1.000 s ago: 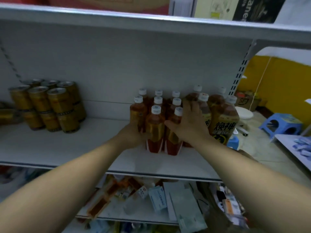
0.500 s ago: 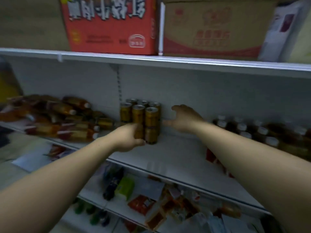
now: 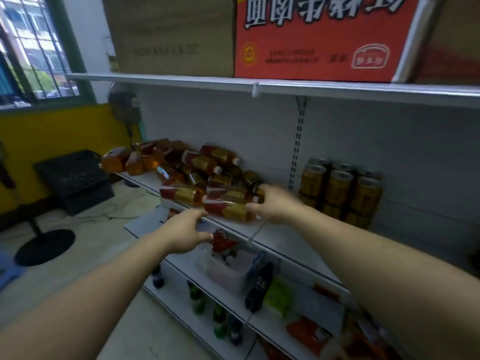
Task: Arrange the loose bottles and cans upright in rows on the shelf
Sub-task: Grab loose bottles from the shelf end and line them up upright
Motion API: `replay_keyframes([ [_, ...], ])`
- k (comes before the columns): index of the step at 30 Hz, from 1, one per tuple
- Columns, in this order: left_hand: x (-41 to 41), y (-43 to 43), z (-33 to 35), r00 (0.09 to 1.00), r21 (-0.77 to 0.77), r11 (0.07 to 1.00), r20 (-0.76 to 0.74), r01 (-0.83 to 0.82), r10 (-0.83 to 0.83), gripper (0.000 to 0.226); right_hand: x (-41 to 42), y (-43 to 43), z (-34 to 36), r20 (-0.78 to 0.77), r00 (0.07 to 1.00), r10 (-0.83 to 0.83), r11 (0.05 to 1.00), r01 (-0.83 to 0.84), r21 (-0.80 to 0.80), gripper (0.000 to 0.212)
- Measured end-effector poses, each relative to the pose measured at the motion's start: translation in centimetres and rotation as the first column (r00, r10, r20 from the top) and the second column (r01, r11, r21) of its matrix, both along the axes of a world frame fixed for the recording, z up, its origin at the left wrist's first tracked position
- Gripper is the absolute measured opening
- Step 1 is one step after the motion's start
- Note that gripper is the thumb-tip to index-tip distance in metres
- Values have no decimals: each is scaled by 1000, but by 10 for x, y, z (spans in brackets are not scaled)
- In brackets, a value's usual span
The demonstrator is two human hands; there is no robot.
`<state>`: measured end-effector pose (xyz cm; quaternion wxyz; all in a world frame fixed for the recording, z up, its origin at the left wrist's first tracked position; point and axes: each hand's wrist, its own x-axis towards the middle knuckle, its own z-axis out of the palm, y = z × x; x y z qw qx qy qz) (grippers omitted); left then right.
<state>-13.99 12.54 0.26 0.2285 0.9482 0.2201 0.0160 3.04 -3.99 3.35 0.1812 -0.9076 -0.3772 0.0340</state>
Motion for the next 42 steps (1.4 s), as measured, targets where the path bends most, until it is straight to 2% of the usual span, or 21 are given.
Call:
replay_keyframes([
  [2,3,24,-6,1000,-14,1000,0,-9,9,65,7,29,-12,-33,999,19,1000,-20,-14,72],
  [5,17,63,-14,999,0,999,-5,-42,42,60,23,67,-34,-93,995,47,999,-49,-14,61],
  [8,39,102,-19,997,65,995,-2,-73,73,60,43,100,-57,-117,988,99,995,-98,16,58],
  [11,66,140,-23,996,135,987,-20,-84,88,66,63,125,-74,-65,991,116,992,-118,-35,85],
  [12,74,150,-25,996,171,982,-29,-76,82,70,68,132,-79,-35,991,127,990,-129,-54,89],
  [16,104,184,-36,997,291,957,-69,-3,24,82,84,145,-95,73,980,184,973,-171,-156,89],
  [20,123,216,-52,974,395,907,-217,149,-65,97,85,145,-103,103,979,177,966,-153,-209,89],
  [24,136,242,-68,950,494,815,-232,302,-211,103,79,135,-106,107,990,95,963,-64,-261,100],
  [29,143,256,-73,931,522,777,-114,353,-347,80,55,126,-104,14,987,-158,939,155,-308,101],
  [33,144,265,-66,909,424,813,-71,399,-410,82,39,125,-85,31,973,-228,919,226,-324,100],
  [36,145,270,-56,900,226,884,59,409,-432,82,33,118,-64,53,962,-269,895,270,-356,98],
  [39,146,262,-49,867,40,891,217,451,-449,72,33,118,-38,100,967,-236,867,256,-428,90],
  [42,150,248,-46,864,-100,885,291,454,-411,77,34,121,-11,161,971,-176,793,236,-562,85],
])
